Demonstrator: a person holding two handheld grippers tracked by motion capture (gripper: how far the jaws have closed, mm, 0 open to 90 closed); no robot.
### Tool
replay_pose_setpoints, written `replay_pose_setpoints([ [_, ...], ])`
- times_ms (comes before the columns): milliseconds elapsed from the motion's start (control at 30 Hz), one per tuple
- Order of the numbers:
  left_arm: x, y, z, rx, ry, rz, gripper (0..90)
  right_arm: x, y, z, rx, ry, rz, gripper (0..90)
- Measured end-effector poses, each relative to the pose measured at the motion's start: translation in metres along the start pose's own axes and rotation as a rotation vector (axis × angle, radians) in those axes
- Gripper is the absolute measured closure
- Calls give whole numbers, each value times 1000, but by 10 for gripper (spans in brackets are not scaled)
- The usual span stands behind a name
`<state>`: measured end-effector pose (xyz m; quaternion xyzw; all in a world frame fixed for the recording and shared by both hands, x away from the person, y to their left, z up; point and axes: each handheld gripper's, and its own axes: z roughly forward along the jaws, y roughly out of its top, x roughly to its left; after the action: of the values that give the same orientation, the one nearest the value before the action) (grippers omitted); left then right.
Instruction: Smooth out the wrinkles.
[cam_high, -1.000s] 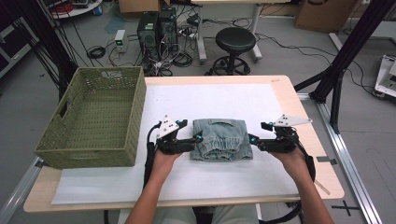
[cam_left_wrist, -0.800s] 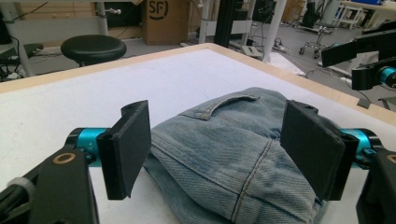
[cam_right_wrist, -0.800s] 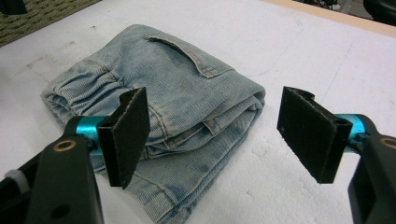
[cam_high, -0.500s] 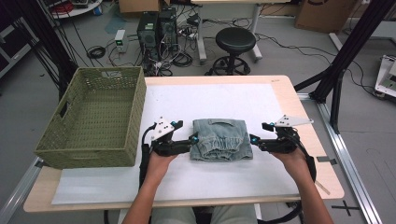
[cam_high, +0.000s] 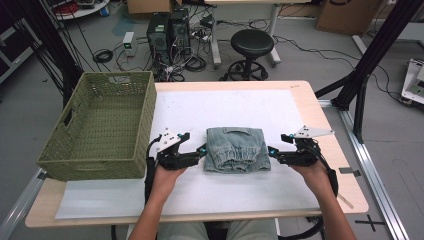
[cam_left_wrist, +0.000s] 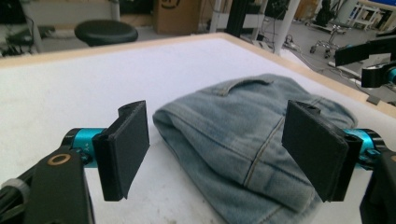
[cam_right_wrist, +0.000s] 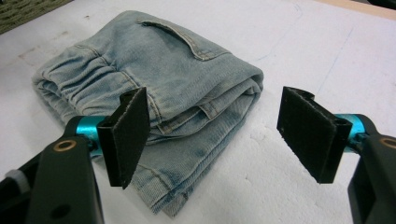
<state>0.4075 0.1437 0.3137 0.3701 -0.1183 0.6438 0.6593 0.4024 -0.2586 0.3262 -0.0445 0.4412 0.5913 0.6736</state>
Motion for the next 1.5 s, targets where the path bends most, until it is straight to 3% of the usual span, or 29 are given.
replay_pose_setpoints([
  [67, 2, -2, 2, 27, -7, -14, 268, 0, -1, 1, 2, 1, -1, 258],
  [133, 4, -6, 5, 66, -5, -40, 399, 1, -1, 0, 5, 2, -2, 258],
  [233, 3, -13, 12, 137, 4, -64, 513, 2, -2, 0, 6, 6, -4, 258],
  [367, -4, -23, 23, 217, -13, -58, 611, 2, -3, 0, 9, 5, -1, 258],
  [433, -9, -26, 28, 250, -27, -36, 656, 2, -3, 0, 9, 4, 1, 258],
  [567, -17, -28, 36, 286, -41, -5, 659, 1, -4, 1, 14, 3, 1, 258],
  [667, -21, -29, 37, 316, -36, 31, 740, 2, -4, 1, 16, 6, 0, 259],
  [800, -34, -32, 37, 360, -16, 125, 870, 1, -4, 2, 17, 5, 2, 259],
  [867, -38, -33, 37, 362, -1, 160, 889, 2, -4, 2, 20, 6, 2, 259],
  [967, -40, -34, 35, 364, -2, 168, 894, 3, -3, 3, 22, 7, -1, 260],
  [1133, -44, -36, 25, 360, -36, 189, 894, 1, -4, 3, 25, 4, 6, 260],
  [1200, -41, -33, 23, 369, -51, 158, 888, 0, -5, 4, 35, 2, 10, 269],
  [1267, -35, -29, 20, 349, -29, 113, 783, 0, -7, 5, 56, 2, 7, 348],
  [1333, -28, -27, 16, 303, -1, 68, 721, -1, -8, 6, 80, 12, 2, 485],
  [1400, -22, -24, 14, 253, 15, 32, 643, 0, -10, 9, 109, 19, -9, 552],
  [1500, -17, -19, 13, 158, 0, -4, 562, 5, -12, 19, 158, 43, -40, 621],
])
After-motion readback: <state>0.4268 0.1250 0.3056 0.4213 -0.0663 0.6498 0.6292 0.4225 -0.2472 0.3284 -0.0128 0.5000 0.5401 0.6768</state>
